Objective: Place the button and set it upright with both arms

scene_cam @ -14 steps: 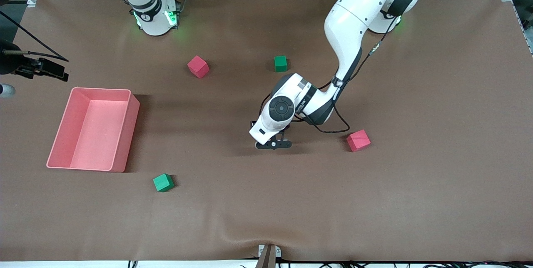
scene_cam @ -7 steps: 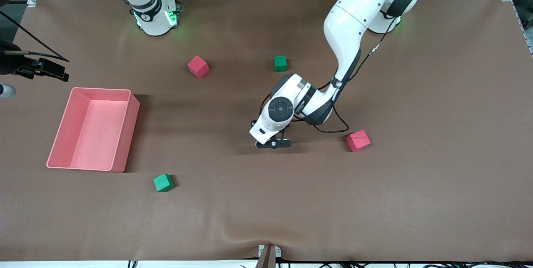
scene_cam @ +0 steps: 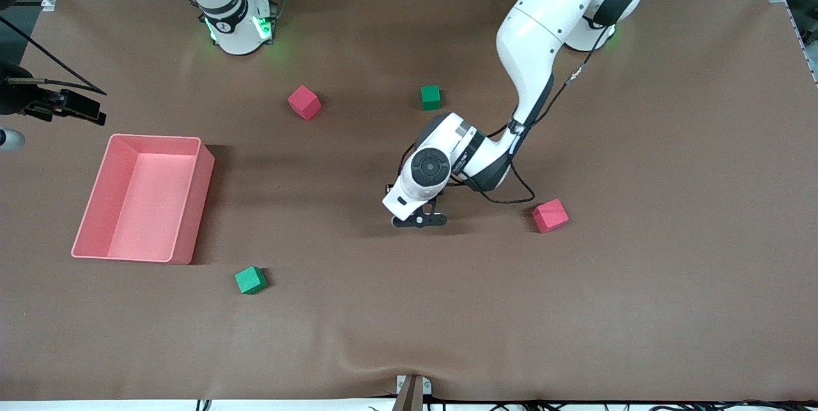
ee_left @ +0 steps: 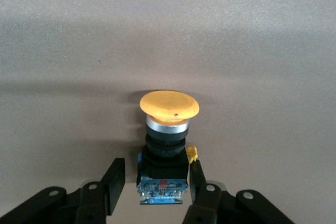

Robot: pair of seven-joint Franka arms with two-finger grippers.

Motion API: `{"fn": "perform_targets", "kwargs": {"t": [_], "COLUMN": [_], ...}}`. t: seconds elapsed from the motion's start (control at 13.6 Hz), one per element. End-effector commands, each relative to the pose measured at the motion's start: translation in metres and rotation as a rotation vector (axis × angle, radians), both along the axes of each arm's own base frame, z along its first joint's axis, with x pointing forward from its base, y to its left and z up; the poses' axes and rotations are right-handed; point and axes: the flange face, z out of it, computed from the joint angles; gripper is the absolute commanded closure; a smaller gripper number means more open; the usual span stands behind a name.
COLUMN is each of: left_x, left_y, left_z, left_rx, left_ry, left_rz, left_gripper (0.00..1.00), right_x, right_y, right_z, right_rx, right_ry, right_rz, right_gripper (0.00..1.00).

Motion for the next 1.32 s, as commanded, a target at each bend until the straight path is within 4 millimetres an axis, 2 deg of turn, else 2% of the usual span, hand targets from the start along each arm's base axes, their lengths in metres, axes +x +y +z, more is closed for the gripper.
{"fn": "perform_targets", "kwargs": {"t": [0.0, 0.29, 0.37, 0.44, 0.51, 0.81, 0.88, 0.96, 1.1, 1.25], "left_x": [0.001, -0.003, -0.002, 0.001, 0.005, 0.014, 0.014, 0.014, 0.009, -0.004], "left_y": [-0.001, -0.007, -0.007, -0.006, -0.005, 0.008, 0.009, 0.008, 0.003, -0.006], "left_z": [0.000, 0.009, 0.014, 0.025, 0.038, 0.080, 0.087, 0.093, 0.107, 0.111], "left_rx": [0.009, 0.011, 0.009, 0.004, -0.001, 0.004, 0.025, 0.050, 0.122, 0.172], "left_ry": [-0.001, -0.013, -0.022, -0.036, -0.055, -0.082, -0.104, -0.132, -0.221, -0.286], "left_rz": [-0.014, -0.018, -0.021, -0.021, -0.024, 0.028, 0.051, 0.074, 0.126, 0.136], "left_gripper": [0.58, 0.68, 0.70, 0.77, 0.79, 0.78, 0.70, 0.68, 0.71, 0.76], "right_x": [-0.001, -0.001, -0.001, -0.001, -0.001, 0.000, 0.001, 0.000, 0.000, 0.001], "right_y": [0.002, 0.005, 0.005, 0.005, 0.006, 0.007, 0.007, 0.006, 0.007, 0.006], "right_z": [0.000, 0.000, 0.000, 0.000, 0.000, -0.002, -0.002, -0.002, -0.002, -0.002], "right_rx": [-0.020, -0.020, -0.020, -0.020, -0.020, -0.020, -0.020, -0.020, -0.020, -0.020], "right_ry": [-0.002, -0.002, -0.002, -0.002, -0.003, -0.002, -0.002, -0.002, 0.000, -0.002], "right_rz": [-0.005, 0.001, 0.001, 0.001, 0.002, 0.004, 0.004, 0.002, 0.004, 0.002], "right_gripper": [0.00, 0.00, 0.00, 0.00, 0.00, 0.00, 0.00, 0.00, 0.00, 0.00]}}
